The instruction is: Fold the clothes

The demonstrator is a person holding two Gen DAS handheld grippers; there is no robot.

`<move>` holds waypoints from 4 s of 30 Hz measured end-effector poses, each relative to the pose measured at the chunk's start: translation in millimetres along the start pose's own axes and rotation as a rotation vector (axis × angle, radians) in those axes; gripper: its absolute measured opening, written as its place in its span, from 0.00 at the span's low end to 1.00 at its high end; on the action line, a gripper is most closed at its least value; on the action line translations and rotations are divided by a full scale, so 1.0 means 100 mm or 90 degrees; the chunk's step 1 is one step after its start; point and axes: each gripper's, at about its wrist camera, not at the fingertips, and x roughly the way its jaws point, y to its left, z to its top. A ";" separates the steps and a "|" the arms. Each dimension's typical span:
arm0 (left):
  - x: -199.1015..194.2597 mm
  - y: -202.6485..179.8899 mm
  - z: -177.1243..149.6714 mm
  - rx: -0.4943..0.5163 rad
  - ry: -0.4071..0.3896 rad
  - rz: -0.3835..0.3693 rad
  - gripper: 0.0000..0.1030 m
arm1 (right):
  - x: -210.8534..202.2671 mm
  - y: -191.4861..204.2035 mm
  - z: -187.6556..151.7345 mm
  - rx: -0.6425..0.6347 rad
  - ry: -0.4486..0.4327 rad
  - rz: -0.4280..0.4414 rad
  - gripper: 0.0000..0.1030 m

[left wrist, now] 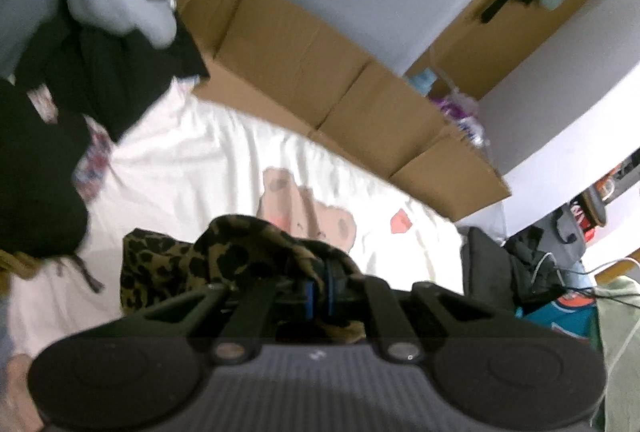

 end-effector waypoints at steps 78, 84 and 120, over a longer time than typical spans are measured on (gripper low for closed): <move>1.90 -0.54 -1.23 0.065 0.221 -0.118 0.56 | -1.26 -1.17 -1.09 0.017 -0.032 -0.579 0.56; 2.04 -0.53 -1.34 0.007 0.210 -0.150 0.56 | -1.13 -1.22 -1.13 -0.004 -0.030 -0.597 0.55; 1.18 -0.12 -0.44 0.068 0.077 -0.049 0.07 | -1.71 -1.28 -0.75 0.131 -0.200 -0.548 0.04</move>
